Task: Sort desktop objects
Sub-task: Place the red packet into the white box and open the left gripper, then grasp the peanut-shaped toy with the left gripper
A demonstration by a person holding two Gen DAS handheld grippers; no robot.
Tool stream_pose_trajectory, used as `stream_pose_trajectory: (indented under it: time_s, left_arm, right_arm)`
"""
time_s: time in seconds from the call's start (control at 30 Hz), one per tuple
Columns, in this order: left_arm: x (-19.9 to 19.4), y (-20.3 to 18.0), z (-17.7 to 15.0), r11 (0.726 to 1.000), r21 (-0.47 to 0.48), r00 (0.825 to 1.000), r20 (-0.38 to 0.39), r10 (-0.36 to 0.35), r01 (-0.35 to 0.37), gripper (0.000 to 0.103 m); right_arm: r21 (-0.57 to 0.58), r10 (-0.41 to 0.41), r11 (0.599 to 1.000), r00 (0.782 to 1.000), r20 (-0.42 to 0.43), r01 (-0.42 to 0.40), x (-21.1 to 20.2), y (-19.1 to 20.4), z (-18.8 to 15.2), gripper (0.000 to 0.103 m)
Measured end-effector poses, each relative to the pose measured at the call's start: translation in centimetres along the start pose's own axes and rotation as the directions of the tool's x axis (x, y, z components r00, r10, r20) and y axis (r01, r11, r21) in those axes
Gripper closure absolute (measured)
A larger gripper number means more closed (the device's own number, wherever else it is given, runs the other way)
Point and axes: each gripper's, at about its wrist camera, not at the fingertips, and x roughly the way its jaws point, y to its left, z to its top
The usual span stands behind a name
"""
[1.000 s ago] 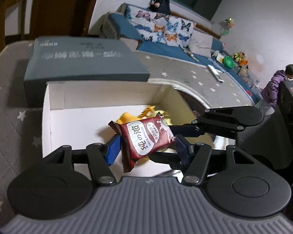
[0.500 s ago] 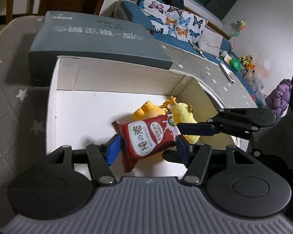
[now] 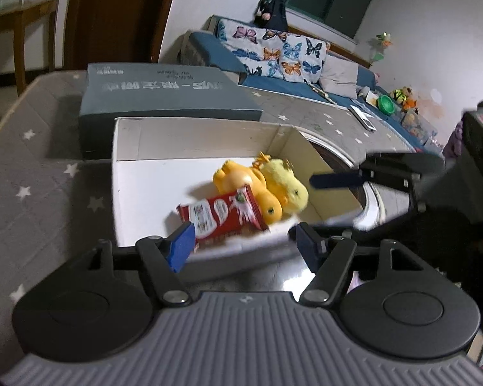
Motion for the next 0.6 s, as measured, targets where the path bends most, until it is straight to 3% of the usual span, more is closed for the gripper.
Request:
stream_pose_trajectory:
  time_s: [0.17,0.23,0.6]
  left_arm:
    - [-1.4,-1.5,-2.8,0.993,0.078,0.996,-0.014,0.085,-0.083,0.034]
    - [-1.2,-1.4,-3.3,0.994,0.071,0.996,-0.029,0.086,-0.084,0.034]
    - [0.0,-0.9,-5.9,0.996,0.022,0.99,-0.107,0.091,-0.089,0.034]
  right_arm:
    - [-0.004,0.001,1.0,0.999,0.033,-0.001,-1.9,0.8,-0.8,0.034]
    - [-0.006,0.005,1.0,0.999,0.041,-0.005,-2.5,1.1,-1.2,0.03]
    - [-0.033,0.094,0.995,0.996,0.013,-0.093,-3.6,4.7,-4.0,0.029]
